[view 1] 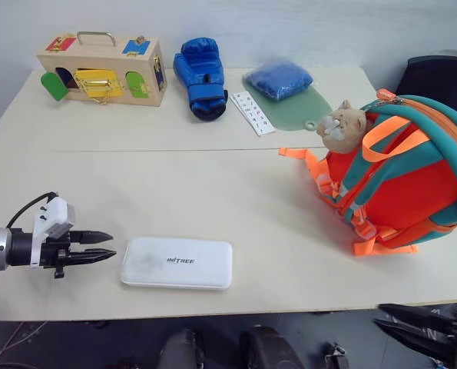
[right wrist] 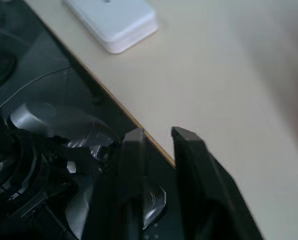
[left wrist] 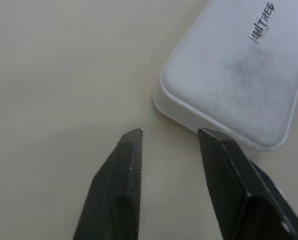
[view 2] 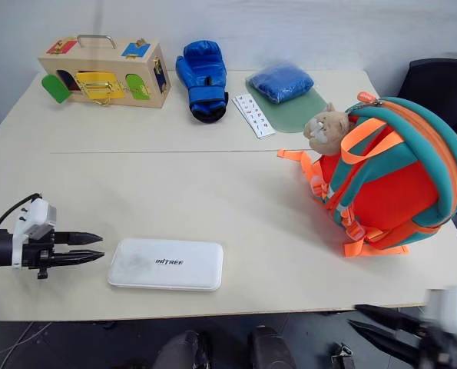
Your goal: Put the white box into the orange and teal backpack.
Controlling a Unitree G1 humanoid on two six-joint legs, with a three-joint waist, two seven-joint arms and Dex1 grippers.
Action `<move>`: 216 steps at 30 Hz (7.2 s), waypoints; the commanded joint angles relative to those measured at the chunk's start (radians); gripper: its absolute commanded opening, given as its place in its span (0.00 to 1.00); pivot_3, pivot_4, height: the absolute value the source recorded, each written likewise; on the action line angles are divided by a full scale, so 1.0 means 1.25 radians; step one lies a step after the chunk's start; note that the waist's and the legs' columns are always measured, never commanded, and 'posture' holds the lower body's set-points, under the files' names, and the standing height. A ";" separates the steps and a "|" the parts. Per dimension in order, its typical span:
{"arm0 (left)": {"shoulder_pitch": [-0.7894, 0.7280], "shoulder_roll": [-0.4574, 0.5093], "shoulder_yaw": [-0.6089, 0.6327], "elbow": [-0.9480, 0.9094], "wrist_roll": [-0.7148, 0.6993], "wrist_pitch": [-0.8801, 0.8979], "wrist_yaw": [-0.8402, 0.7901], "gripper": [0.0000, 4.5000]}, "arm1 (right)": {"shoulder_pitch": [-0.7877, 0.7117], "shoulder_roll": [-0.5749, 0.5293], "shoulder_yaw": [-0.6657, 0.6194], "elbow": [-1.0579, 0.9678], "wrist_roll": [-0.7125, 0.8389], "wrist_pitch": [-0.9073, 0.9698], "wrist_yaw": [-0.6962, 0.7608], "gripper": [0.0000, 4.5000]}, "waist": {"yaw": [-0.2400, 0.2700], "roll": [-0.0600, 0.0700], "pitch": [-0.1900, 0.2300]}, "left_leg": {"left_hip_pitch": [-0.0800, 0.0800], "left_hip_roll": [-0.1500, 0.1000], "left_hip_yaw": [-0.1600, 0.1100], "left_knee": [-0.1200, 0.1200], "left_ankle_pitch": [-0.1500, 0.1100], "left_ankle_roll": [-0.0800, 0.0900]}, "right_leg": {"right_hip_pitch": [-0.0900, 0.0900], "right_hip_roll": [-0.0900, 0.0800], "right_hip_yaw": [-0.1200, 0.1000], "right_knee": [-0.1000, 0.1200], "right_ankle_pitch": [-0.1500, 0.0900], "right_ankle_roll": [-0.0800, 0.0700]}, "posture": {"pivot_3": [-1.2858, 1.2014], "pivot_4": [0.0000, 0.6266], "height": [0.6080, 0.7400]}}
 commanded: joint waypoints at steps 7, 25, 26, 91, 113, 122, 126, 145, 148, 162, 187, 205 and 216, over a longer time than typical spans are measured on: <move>0.005 -0.012 -0.065 -0.063 0.068 -0.043 0.041 0.01 | -0.530 -0.021 0.501 0.280 -0.257 0.002 -0.088 0.00 | 0.005 0.001 0.002 | -0.003 0.003 0.000 0.007 0.000 0.001 | -0.003 0.000 -0.004 0.003 0.002 -0.002 | 0.52 0.24 1.00; -0.042 -0.079 -0.145 -0.170 0.055 0.031 0.072 0.01 | -0.666 0.094 0.684 0.328 -0.394 -0.007 -0.135 0.00 | 0.004 0.001 0.002 | -0.002 0.004 0.000 0.010 0.000 0.000 | -0.002 0.000 -0.004 0.008 0.002 -0.002 | 0.52 0.24 1.00; -0.051 -0.085 -0.153 -0.172 0.055 0.034 0.074 0.01 | -0.670 0.095 0.683 0.324 -0.394 -0.001 -0.138 0.00 | 0.005 0.001 0.002 | -0.002 0.004 0.000 0.010 0.000 0.000 | -0.002 0.000 -0.004 0.008 0.002 -0.002 | 0.52 0.24 1.00; -0.386 -0.392 -0.314 0.069 -0.190 0.756 0.124 0.30 | -0.606 0.027 0.600 0.420 -0.471 -0.192 -0.112 0.00 | 0.033 0.010 -0.003 | -0.002 0.003 -0.004 0.020 -0.001 0.003 | 0.003 -0.001 -0.005 0.011 0.002 -0.002 | 0.52 0.24 1.00; -0.457 -0.442 0.076 -0.034 -0.377 0.638 0.298 0.30 | -0.622 0.245 0.067 0.222 -0.003 0.262 -0.714 0.99 | 0.020 0.009 -0.003 | -0.009 0.003 -0.012 0.016 0.002 -0.004 | -0.002 0.002 -0.012 0.008 0.002 -0.002 | 0.52 0.24 1.00; -0.490 -0.453 0.047 0.019 -0.310 0.479 0.340 0.30 | -0.868 0.293 0.125 0.438 -0.012 0.199 -0.719 0.86 | 0.026 0.011 -0.002 | -0.014 0.003 -0.012 0.017 0.003 -0.003 | -0.006 0.001 -0.012 0.010 0.002 -0.002 | 0.52 0.24 1.00; -0.506 -0.455 0.050 0.040 -0.301 0.457 0.369 0.30 | -0.860 0.273 0.152 0.417 -0.017 0.193 -0.675 0.56 | 0.025 0.011 -0.002 | -0.015 0.003 -0.012 0.017 0.003 -0.003 | -0.007 0.001 -0.013 0.010 0.002 -0.002 | 0.52 0.24 1.00; -0.622 -0.422 0.052 -0.006 -0.410 0.494 0.283 0.30 | -0.694 -0.118 0.160 0.136 0.444 0.375 -0.062 0.01 | 0.024 0.010 0.001 | -0.018 0.003 -0.014 0.018 0.004 -0.002 | -0.009 0.002 -0.014 0.010 0.002 -0.002 | 0.52 0.24 1.00; -0.617 -0.413 0.033 -0.035 -0.425 0.501 0.244 0.30 | -0.710 -0.150 0.148 0.156 0.507 0.396 -0.055 0.01 | 0.025 0.010 0.001 | -0.018 0.003 -0.015 0.018 0.004 -0.002 | -0.008 0.002 -0.015 0.010 0.002 -0.002 | 0.52 0.24 1.00; -0.737 -0.379 -0.196 0.149 -0.173 0.210 -0.021 0.30 | -0.681 -0.200 0.094 0.232 0.557 0.441 -0.027 0.01 | 0.028 0.009 0.002 | -0.017 0.002 -0.019 0.020 0.003 -0.002 | -0.003 0.002 -0.018 0.005 0.002 -0.002 | 0.52 0.24 1.00; -0.907 -0.489 -0.315 0.419 -0.001 -0.037 -0.231 0.30 | -0.646 -0.195 0.026 0.183 0.647 0.436 -0.139 0.01 | 0.032 0.008 0.007 | -0.031 0.002 -0.021 0.027 0.004 0.001 | -0.016 0.001 -0.018 0.014 0.002 -0.002 | 0.52 0.24 1.00; -0.944 -0.698 -0.338 0.409 0.091 -0.002 -0.072 0.83 | -0.743 -0.104 0.206 0.168 0.466 0.371 -0.237 0.00 | 0.016 0.008 0.007 | -0.029 0.001 -0.022 0.023 0.005 -0.001 | -0.018 0.003 -0.014 0.016 0.002 -0.002 | 0.52 0.24 1.00; -0.907 -0.400 -0.257 0.226 -0.065 0.201 -0.233 1.00 | -0.719 -0.069 0.235 0.138 0.456 0.362 -0.272 0.00 | 0.011 0.008 0.007 | -0.029 0.001 -0.026 0.024 0.006 -0.003 | -0.018 0.002 -0.016 0.020 0.002 -0.002 | 0.52 0.24 1.00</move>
